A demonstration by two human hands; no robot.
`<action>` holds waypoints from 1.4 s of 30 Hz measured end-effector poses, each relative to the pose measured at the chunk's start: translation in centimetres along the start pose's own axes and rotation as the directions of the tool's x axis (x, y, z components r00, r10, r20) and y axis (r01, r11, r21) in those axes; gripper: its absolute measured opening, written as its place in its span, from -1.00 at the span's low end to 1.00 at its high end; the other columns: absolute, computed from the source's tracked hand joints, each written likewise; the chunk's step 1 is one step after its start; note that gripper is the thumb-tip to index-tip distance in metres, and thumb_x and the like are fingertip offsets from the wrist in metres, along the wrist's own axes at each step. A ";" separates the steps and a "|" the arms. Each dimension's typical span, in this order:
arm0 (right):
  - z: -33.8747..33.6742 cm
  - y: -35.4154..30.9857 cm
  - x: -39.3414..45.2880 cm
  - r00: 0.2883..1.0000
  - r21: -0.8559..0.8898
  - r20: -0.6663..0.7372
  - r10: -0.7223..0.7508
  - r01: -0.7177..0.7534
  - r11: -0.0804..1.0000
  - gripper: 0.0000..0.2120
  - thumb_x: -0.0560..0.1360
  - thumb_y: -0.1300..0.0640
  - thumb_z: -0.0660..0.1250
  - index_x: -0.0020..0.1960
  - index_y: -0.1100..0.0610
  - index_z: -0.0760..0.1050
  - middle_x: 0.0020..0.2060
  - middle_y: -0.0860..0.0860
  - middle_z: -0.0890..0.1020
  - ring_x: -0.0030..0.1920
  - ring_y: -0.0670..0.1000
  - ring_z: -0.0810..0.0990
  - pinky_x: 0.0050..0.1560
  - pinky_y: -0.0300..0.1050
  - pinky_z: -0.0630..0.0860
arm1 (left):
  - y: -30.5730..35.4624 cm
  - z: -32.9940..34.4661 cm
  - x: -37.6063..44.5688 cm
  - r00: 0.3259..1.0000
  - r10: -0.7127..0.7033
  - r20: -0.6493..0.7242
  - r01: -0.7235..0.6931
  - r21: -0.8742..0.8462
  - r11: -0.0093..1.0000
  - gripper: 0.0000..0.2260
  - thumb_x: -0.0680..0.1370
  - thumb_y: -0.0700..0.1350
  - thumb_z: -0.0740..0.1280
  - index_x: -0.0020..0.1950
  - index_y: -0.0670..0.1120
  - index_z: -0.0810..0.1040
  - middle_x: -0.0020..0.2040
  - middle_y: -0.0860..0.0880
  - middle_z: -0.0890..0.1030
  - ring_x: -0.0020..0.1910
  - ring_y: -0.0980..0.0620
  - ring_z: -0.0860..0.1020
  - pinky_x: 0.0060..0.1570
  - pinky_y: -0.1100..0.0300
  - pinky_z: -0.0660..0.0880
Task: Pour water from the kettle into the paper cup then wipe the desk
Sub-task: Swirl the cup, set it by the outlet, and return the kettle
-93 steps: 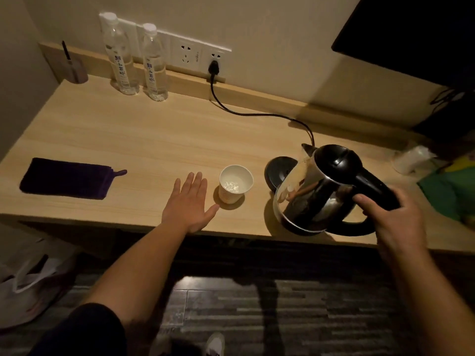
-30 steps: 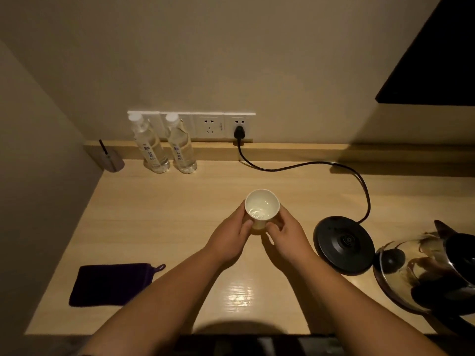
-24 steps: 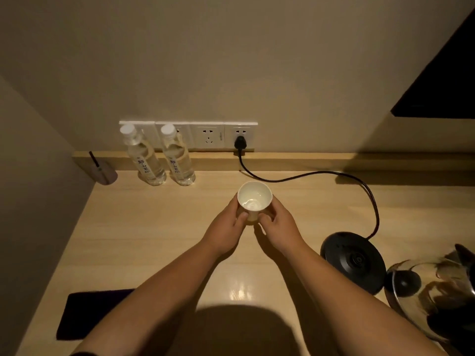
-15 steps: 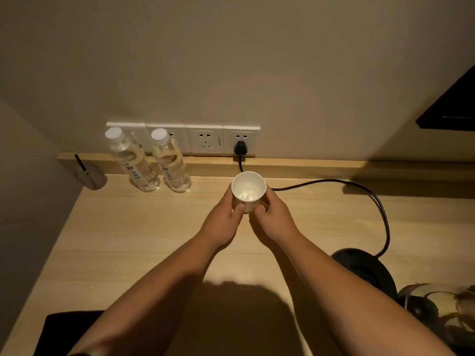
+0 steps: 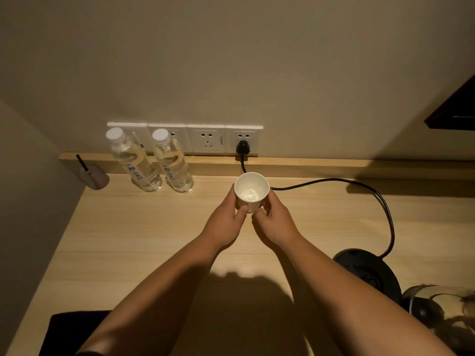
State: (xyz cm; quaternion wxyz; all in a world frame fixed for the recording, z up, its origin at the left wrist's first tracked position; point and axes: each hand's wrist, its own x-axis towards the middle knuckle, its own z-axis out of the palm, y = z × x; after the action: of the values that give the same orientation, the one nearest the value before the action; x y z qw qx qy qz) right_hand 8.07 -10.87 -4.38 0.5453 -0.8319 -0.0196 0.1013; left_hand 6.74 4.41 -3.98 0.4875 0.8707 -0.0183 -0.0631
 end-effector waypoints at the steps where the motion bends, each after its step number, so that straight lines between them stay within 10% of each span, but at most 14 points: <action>1: 0.0 0.0 0.0 1.000 -0.002 0.002 0.004 -0.004 1.000 -0.40 0.51 0.10 0.29 0.48 -0.12 0.16 0.30 -0.08 0.49 0.27 -0.06 0.45 0.19 -0.14 0.41 | 0.0 -0.1 0.0 1.000 0.006 0.000 -0.006 0.015 1.000 -0.45 0.62 -0.03 0.21 0.55 0.12 0.04 0.43 0.03 0.41 0.35 0.03 0.40 0.28 0.04 0.40; 10: -1.8 -0.2 -1.0 0.996 -0.494 -0.002 -0.085 0.073 0.866 -0.31 0.49 0.03 0.29 0.52 0.00 0.05 0.40 0.01 0.40 0.36 0.06 0.37 0.25 -0.01 0.43 | 0.1 -1.3 -1.2 1.000 0.022 0.008 -0.024 0.441 0.897 -0.44 0.60 0.15 0.17 0.50 -0.04 0.08 0.44 -0.03 0.38 0.33 -0.08 0.42 0.18 -0.02 0.48; 16: -3.7 -0.3 -5.2 0.986 -0.781 0.039 -0.161 0.130 0.611 -0.41 0.55 -0.03 0.17 0.53 0.07 0.10 0.52 0.05 0.19 0.51 0.08 0.05 0.42 -0.06 -0.08 | 0.0 -0.6 -4.8 0.994 0.056 0.093 -0.104 0.674 0.731 -0.38 0.62 0.22 -0.02 0.57 -0.09 -0.01 0.59 -0.08 0.05 0.55 -0.03 0.00 0.47 0.08 -0.09; 42: -16.9 -0.1 -22.7 0.918 -0.926 0.285 -0.275 0.338 0.170 -0.42 0.54 -0.12 0.16 0.46 0.15 0.24 0.49 0.14 0.25 0.48 0.18 0.12 0.44 0.10 -0.10 | -0.6 9.3 -18.2 0.991 -0.017 0.131 -0.093 0.783 0.615 -0.33 0.59 0.26 -0.17 0.57 -0.13 -0.12 0.59 -0.09 -0.15 0.54 -0.03 -0.24 0.49 -0.03 -0.21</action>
State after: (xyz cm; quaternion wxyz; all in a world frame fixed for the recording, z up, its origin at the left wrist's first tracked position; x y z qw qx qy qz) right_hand -10.93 -29.32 5.51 -0.0726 -0.9632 -0.2579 -0.0223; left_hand -12.47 -1.45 -7.62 0.0555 0.9898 -0.0929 -0.0929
